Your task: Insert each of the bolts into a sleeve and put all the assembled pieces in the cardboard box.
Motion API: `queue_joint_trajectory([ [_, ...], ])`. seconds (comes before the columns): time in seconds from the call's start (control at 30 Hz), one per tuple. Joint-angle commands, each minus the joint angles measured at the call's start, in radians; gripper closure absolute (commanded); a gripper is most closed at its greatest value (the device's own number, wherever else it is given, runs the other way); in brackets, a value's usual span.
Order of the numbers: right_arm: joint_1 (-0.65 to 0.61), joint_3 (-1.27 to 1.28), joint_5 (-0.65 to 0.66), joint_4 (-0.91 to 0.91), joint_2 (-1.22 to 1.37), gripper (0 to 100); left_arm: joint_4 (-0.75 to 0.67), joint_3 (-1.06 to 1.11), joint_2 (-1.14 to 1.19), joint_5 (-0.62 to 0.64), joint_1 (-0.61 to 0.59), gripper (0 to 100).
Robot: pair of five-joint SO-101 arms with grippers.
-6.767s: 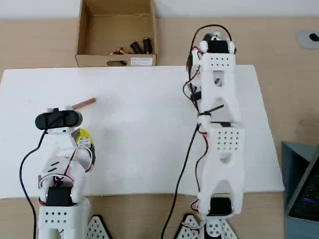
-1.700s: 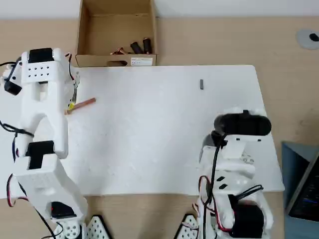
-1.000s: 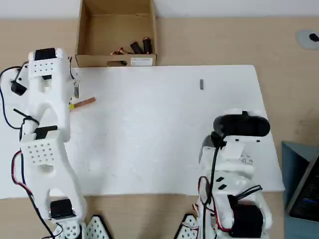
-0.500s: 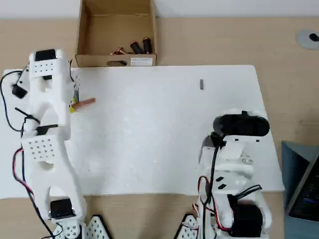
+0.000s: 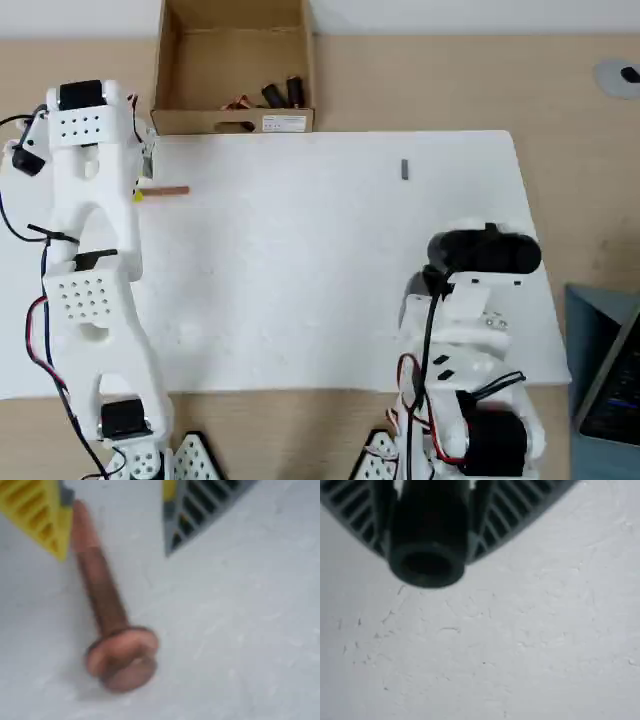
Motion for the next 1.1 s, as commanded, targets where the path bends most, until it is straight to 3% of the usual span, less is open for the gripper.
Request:
queue_joint_trajectory([
  [0.0,0.008,-0.001,0.008,-0.028,-0.001,98.9,0.018,-0.044,-0.010,0.003,0.005,86],
  [0.9,0.008,-0.004,0.011,-0.021,-0.008,98.9,-0.080,-0.054,0.176,0.003,-0.018,86],
  [0.97,0.008,-0.004,0.011,-0.021,-0.008,98.9,-0.080,-0.051,0.176,0.003,-0.018,88],
  [1.07,0.008,-0.004,0.011,-0.021,-0.008,98.9,-0.080,-0.055,0.176,0.003,-0.031,100],
])
